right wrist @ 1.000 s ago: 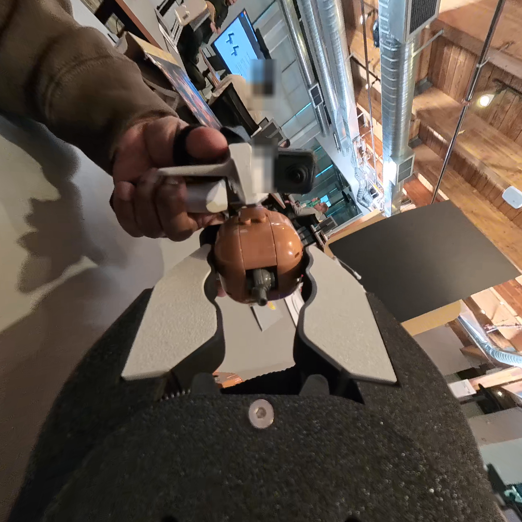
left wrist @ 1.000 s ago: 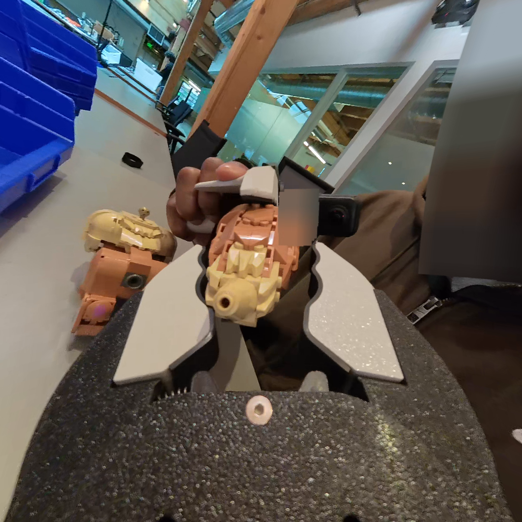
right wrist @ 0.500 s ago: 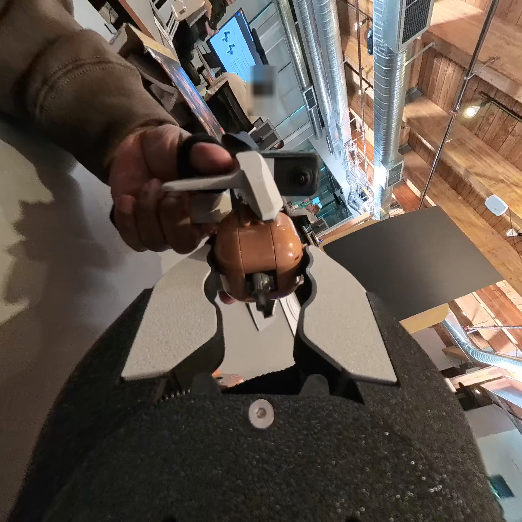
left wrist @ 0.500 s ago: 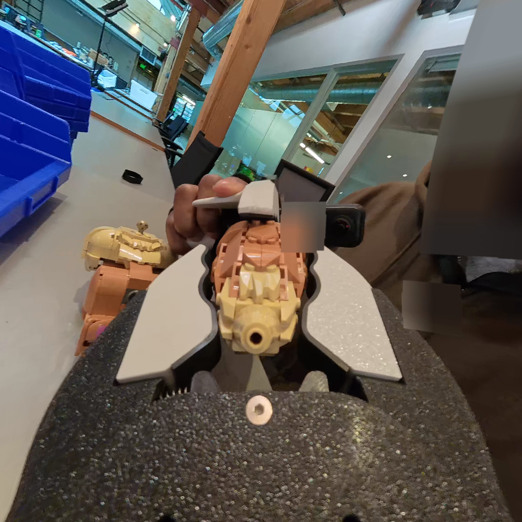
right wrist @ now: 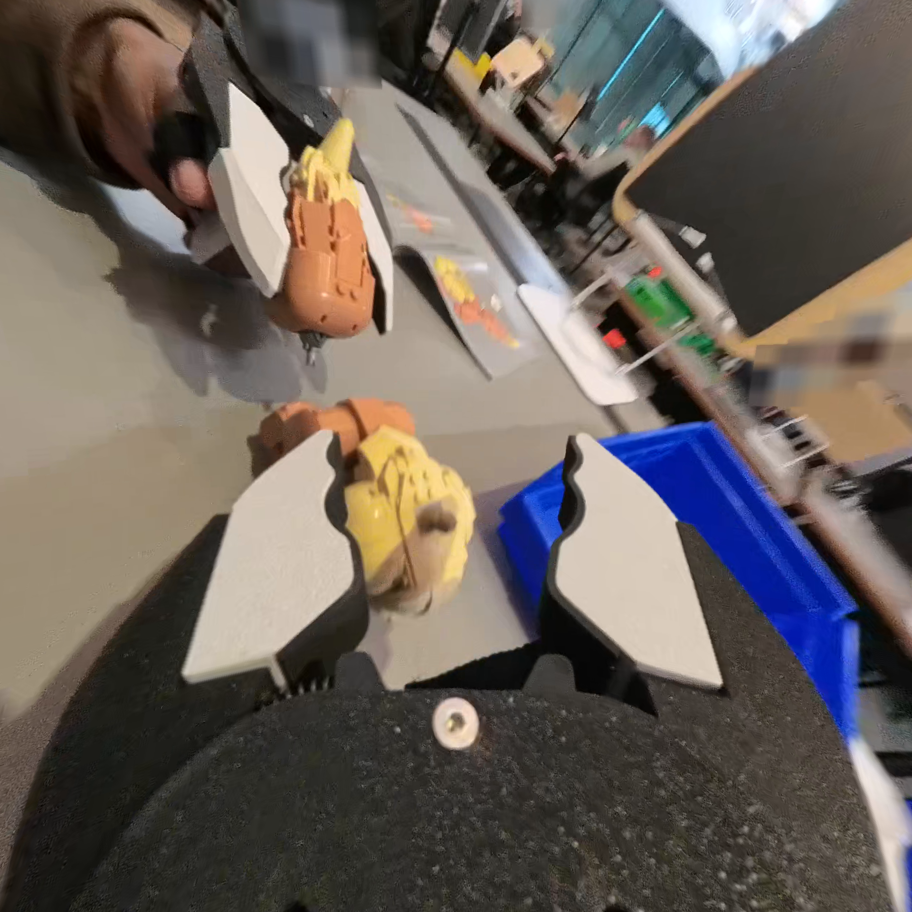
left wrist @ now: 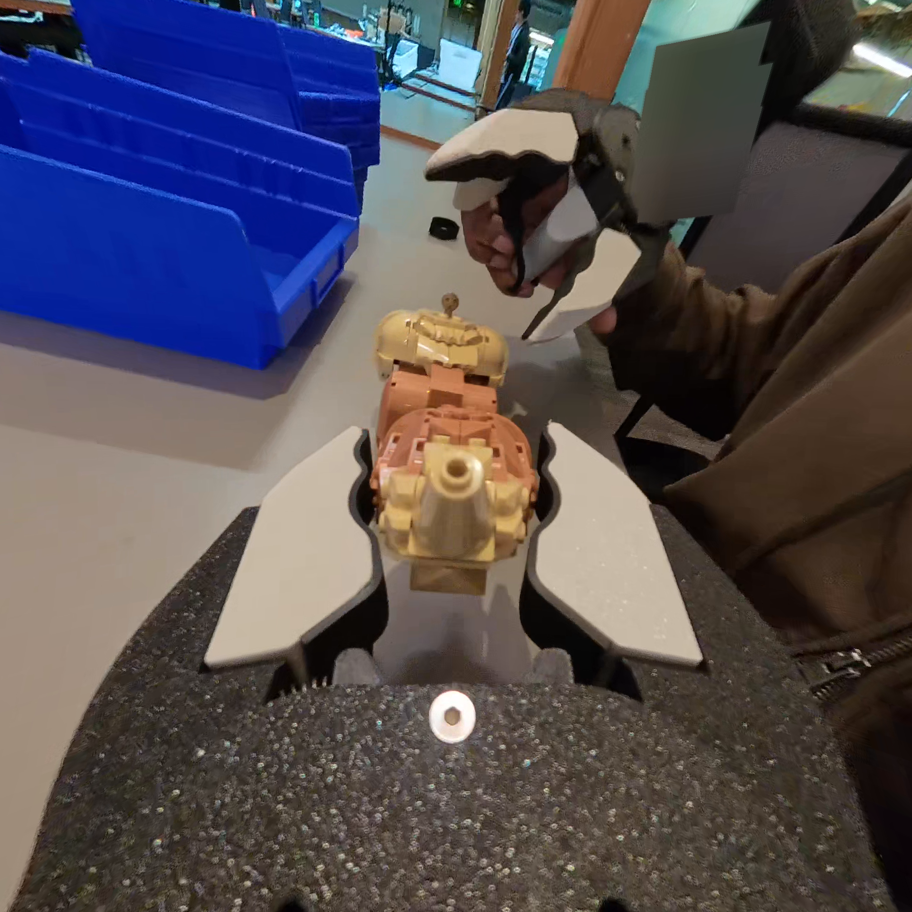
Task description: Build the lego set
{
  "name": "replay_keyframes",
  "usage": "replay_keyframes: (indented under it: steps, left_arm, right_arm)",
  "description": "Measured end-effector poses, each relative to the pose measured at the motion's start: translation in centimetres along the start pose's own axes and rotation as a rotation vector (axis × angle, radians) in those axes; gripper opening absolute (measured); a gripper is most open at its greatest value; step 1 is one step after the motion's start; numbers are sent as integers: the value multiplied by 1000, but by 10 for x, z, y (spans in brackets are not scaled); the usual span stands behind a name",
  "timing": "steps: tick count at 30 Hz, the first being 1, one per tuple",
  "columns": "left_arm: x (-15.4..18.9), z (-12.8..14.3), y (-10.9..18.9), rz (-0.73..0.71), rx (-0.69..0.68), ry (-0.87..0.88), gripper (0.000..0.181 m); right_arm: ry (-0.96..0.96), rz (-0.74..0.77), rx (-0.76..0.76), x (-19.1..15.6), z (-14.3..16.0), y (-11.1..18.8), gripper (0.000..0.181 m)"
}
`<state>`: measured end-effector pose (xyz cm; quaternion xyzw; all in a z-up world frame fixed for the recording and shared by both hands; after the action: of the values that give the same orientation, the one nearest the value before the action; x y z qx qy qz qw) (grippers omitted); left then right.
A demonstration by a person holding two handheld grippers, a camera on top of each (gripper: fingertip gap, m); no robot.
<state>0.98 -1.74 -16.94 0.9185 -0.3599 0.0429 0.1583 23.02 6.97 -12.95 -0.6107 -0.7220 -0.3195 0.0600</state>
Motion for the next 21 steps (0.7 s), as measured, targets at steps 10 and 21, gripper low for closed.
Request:
replay_keyframes:
  steps: [10,21]
  left_arm:
    - [1,-1,-18,-2,66,-24,65]
    - [0,-4,-28,-16,97,-12,65]
  right_arm:
    - [-325,-441,19,15,57,-11,115]
    - [-341,-569,4,15,62,-44,130]
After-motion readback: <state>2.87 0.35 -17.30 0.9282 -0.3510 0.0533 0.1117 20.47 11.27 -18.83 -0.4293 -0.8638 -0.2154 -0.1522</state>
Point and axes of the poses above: each gripper's, where its closed fingertips meet, y back along the fingers, z out of its underside, x = y × z across the jaws, the point moved 9 cm from there along y, back along the fingers, and after that the axes turned 12 degrees about -z, right-handed, at the moved point
